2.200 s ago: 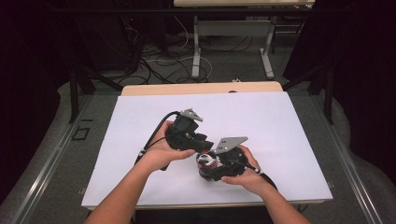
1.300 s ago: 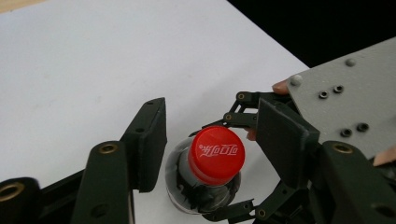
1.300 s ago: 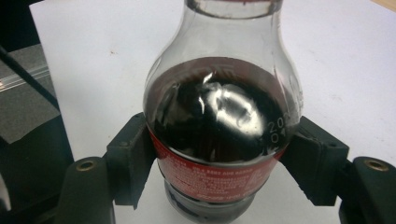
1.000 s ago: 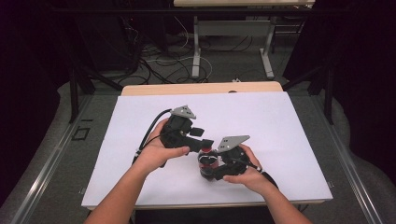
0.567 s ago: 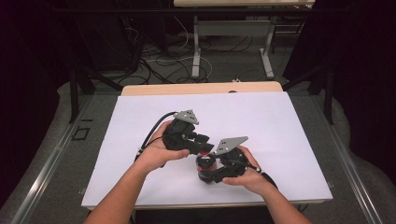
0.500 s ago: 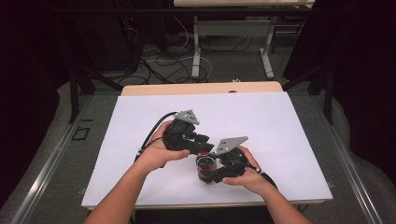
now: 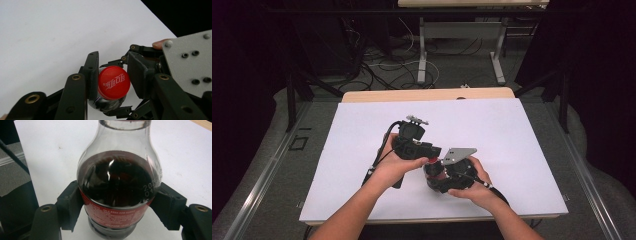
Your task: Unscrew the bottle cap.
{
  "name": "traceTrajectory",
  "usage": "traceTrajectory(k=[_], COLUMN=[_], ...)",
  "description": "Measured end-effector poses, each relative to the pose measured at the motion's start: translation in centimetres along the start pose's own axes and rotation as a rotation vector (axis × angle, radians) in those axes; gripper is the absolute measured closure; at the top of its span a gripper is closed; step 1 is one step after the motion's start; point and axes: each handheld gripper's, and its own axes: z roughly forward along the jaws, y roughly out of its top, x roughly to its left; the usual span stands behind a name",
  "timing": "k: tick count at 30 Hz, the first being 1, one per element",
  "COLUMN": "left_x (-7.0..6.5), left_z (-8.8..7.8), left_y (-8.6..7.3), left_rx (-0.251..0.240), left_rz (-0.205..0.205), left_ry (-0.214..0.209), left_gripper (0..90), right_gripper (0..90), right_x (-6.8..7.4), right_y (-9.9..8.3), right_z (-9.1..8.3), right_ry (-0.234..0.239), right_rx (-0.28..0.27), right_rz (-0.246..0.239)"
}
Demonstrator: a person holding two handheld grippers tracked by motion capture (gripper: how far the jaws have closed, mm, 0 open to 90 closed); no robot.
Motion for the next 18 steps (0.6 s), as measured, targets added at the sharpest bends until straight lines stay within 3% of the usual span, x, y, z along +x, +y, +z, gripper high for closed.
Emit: traceTrajectory(k=[2, 3, 4, 5, 8, 9, 10, 11, 13, 18], left_x=[-0.1, 0.0, 0.3, 0.3, 0.9, 1.1, 1.4, 1.4, 1.8, 2.2], left_z=[0.0, 0.0, -0.1, -0.1, -0.7, -0.8, -1.0, -1.0, -1.1, -0.8], left_y=[0.1, 0.2, 0.3, 0.3, 0.5, 0.5, 0.4, 0.4, 0.3, 0.1], left_rx=[0.008, -0.001, -0.030, -0.030, -0.061, -0.060, -0.057, -0.057, -0.028, 0.013], left_rz=[-0.011, -0.001, 0.034, 0.034, 0.133, 0.160, 0.202, 0.202, 0.274, 0.375], left_ry=[-0.005, -0.023, -0.070, -0.070, -0.077, -0.097, -0.150, -0.150, -0.182, -0.231], left_gripper=[62.3, 58.7, 52.2, 48.9, 43.8, 43.8, 43.6, 43.4, 44.5, 51.1], right_gripper=[30.3, 30.3, 30.3, 30.3, 30.3, 30.3, 30.3, 30.3, 30.3, 30.3], right_x=[0.0, -0.2, -0.2, -0.2, -0.3, -0.3, -0.3, -0.4, -0.3, -0.3], right_y=[0.0, 0.0, 0.0, 0.0, -0.1, -0.1, -0.1, 0.0, 0.0, 0.1], right_z=[0.0, -0.1, -0.1, -0.2, -0.2, -0.1, -0.2, -0.3, -0.3, -0.4], right_ry=[0.004, 0.014, 0.010, 0.024, 0.039, 0.041, 0.052, 0.073, 0.088, 0.104], right_rx=[-0.006, -0.007, -0.012, 0.000, -0.007, -0.017, -0.020, -0.012, -0.028, -0.022], right_rz=[0.009, 0.005, 0.012, 0.012, 0.010, 0.013, 0.011, 0.001, 0.009, 0.009])
